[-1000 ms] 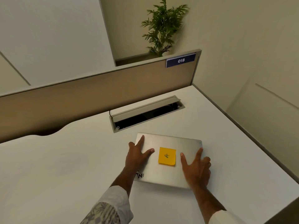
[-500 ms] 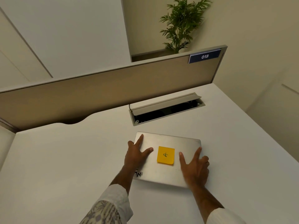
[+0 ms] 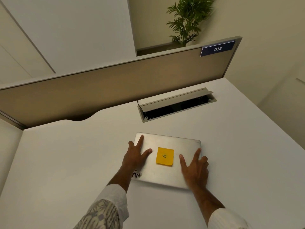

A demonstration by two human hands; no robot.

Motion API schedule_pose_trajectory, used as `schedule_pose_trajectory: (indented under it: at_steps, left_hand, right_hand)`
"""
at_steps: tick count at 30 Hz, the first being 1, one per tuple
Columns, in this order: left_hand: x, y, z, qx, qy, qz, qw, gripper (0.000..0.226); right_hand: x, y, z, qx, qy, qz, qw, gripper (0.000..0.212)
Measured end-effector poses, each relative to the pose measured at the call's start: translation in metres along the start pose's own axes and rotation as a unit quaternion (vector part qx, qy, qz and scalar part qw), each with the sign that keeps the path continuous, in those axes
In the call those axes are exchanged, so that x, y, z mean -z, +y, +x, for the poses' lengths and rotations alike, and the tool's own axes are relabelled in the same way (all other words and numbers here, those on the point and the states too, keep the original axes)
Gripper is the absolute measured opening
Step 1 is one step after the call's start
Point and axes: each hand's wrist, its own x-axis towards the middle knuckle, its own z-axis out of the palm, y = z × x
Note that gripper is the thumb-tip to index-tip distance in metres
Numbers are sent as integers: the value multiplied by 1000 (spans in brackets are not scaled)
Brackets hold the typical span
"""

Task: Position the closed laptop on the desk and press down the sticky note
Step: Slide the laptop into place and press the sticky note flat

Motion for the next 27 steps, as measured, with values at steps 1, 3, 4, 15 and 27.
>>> schedule_pose_trajectory:
  at_steps: [1, 3, 4, 15, 27]
  left_hand:
    - [0, -3, 0, -4, -5, 20, 1000, 89]
    - [-1, -8, 1, -6, -11, 50, 999, 88]
    - [-2, -10, 1, -5, -10, 62, 998, 88]
    - [-15, -20, 0, -34, 28, 135, 990, 84]
    - [-21, -26, 2, -59, 63, 185, 979, 82]
  right_hand:
    - [-2, 0, -2, 4, -2, -1, 1000, 93]
    - [-4, 1, -3, 14, -7, -1, 1000, 91]
    - [-4, 1, -3, 20, -9, -4, 1000, 91]
    - [-10, 7, 4, 52, -11, -56, 997, 89]
    - [-12, 6, 3, 49, -15, -71, 996, 86]
